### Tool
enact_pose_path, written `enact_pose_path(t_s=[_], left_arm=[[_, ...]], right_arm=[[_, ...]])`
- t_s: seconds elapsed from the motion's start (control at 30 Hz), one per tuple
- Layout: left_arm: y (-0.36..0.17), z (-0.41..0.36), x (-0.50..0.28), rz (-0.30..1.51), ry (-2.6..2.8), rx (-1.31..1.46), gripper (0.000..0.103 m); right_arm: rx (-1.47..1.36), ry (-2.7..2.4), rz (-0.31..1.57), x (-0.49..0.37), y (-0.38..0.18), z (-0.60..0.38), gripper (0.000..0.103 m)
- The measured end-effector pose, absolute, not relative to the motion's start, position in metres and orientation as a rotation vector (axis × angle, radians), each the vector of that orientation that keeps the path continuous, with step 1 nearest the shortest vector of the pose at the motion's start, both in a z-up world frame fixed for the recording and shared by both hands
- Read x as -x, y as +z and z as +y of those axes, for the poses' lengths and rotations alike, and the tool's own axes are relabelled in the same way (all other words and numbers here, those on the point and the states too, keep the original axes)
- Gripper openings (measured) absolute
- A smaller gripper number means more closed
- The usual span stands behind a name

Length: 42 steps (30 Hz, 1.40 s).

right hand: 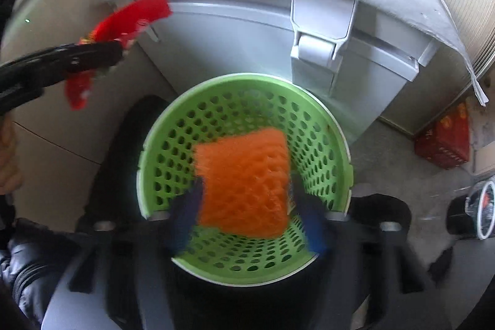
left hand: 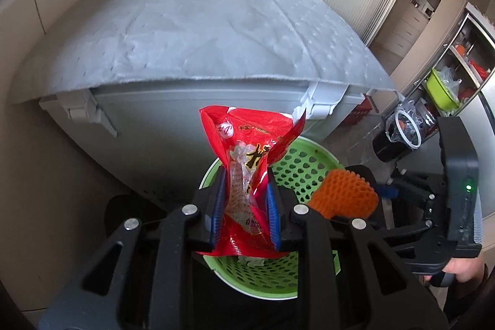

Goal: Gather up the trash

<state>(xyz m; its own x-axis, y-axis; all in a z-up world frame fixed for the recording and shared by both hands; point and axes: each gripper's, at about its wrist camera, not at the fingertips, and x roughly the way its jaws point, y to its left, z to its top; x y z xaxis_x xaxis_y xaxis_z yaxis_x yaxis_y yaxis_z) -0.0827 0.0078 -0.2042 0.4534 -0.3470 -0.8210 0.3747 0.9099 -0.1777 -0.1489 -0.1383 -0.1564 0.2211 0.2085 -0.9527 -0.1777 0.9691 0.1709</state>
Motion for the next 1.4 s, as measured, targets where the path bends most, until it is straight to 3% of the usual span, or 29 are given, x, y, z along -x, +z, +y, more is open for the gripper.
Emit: enact_pose_path(t_s=[0.03, 0.27, 0.83, 1.0, 1.1, 1.4], left_arm=[[-0.206, 0.01, 0.083, 1.009, -0.446, -0.028, 0.024], [-0.214, 0.016, 0.082, 1.04, -0.46, -0.042, 0.024], [-0.271, -0.017, 0.097, 1.18, -0.624, -0.229, 0.027], [-0.304, -0.036, 0.089, 1.278, -0.661, -0.29, 0.063], [-0.316, -0.046, 0.09, 1.306, -0.657, -0.346, 0.075], [-0.313, -0.051, 0.088, 1.285, -0.599, -0.402, 0.085]], right_arm=[[-0.022, 0.261, 1.321, 0.148, -0.158, -0.137, 0.083], [-0.048, 0.242, 1.316, 0.138, -0.158, -0.139, 0.095], [-0.123, 0.127, 1.255, 0.147, -0.129, -0.177, 0.1], [-0.139, 0.097, 1.261, 0.148, -0.132, -0.186, 0.1], [-0.139, 0.096, 1.271, 0.149, -0.135, -0.187, 0.1], [-0.133, 0.096, 1.268, 0.14, -0.136, -0.194, 0.1]])
